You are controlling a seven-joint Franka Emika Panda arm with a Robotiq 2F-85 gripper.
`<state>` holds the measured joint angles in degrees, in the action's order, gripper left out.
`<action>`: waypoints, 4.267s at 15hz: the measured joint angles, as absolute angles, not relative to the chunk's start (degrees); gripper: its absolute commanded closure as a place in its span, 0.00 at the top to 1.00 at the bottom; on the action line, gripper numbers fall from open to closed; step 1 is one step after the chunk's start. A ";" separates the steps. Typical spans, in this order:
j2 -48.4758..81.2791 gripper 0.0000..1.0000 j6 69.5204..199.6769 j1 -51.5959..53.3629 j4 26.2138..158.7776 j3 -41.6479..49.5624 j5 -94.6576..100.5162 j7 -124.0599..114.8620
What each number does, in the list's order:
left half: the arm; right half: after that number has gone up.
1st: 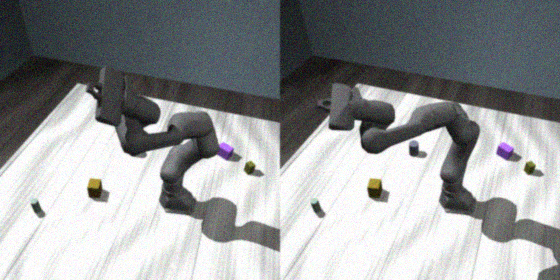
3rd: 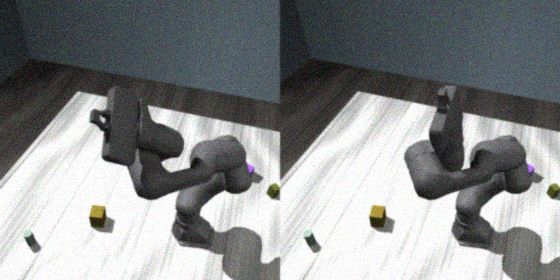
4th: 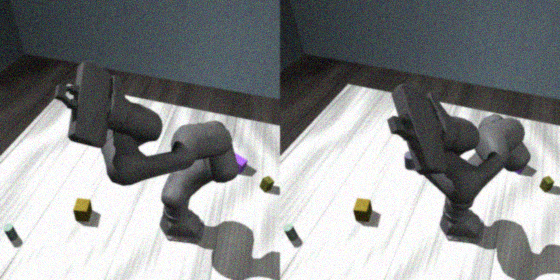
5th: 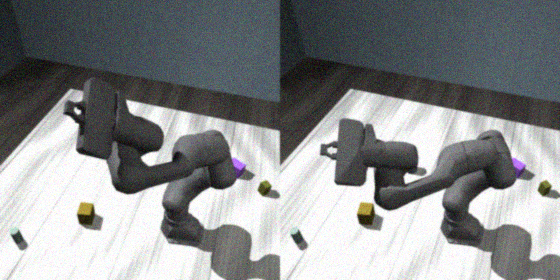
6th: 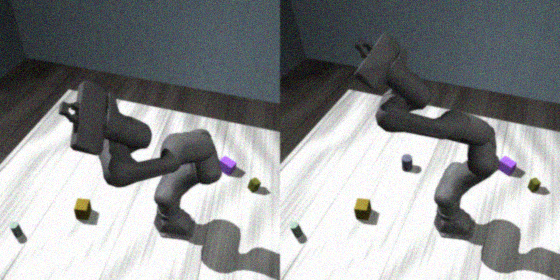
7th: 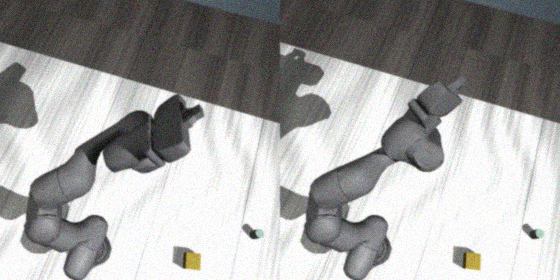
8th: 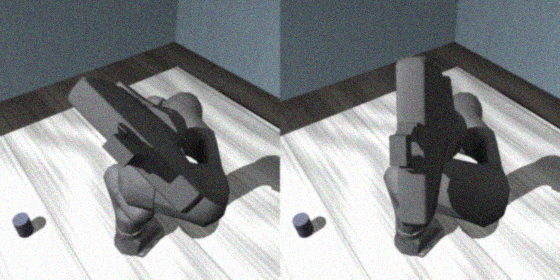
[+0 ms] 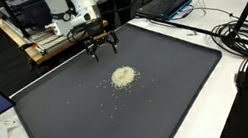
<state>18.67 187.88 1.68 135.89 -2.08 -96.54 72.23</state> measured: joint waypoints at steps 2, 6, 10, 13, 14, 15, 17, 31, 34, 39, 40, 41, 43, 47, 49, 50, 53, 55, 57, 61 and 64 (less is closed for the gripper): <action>19.50 1.00 188.29 0.42 137.26 -1.95 -96.55 68.07; 20.13 1.00 188.38 -3.43 139.90 -1.85 -96.55 60.88; 19.93 1.00 187.02 -7.13 140.80 -1.90 -94.59 58.01; 19.80 1.00 182.87 -8.85 141.33 -1.55 -85.82 56.26; 19.75 1.00 180.98 -8.56 141.65 -0.56 -81.25 54.56; 19.64 1.00 179.22 -7.94 141.99 0.83 -76.60 52.57; 19.15 1.00 175.77 -5.27 142.47 5.19 -67.20 48.40; 9.56 1.00 160.67 16.23 137.18 26.29 -28.91 31.62; 9.55 1.00 165.89 17.79 140.35 25.32 -28.86 31.41; 10.36 1.00 175.49 19.53 145.21 23.30 -25.71 27.75; 11.12 1.00 176.50 19.49 145.64 22.98 -23.30 24.62; 12.37 1.00 176.80 21.40 145.69 24.73 -21.91 22.94; 15.25 1.00 176.63 26.43 145.28 29.38 -18.76 18.97; 21.00 1.00 171.53 40.19 141.62 40.72 -13.12 11.64; 22.42 1.00 167.59 46.09 139.04 45.01 -11.06 9.15; 22.74 1.00 165.10 48.43 137.67 46.61 -10.27 8.34; 22.48 1.00 157.53 47.27 133.06 45.06 0.83 0.26; 22.01 1.00 152.29 42.96 129.76 41.05 5.05 -2.32; 21.88 1.00 147.35 36.39 126.14 35.29 6.78 -2.83; 21.82 1.00 143.00 19.34 120.16 20.63 6.49 0.01; 21.95 1.00 143.94 7.81 118.37 11.42 4.87 7.04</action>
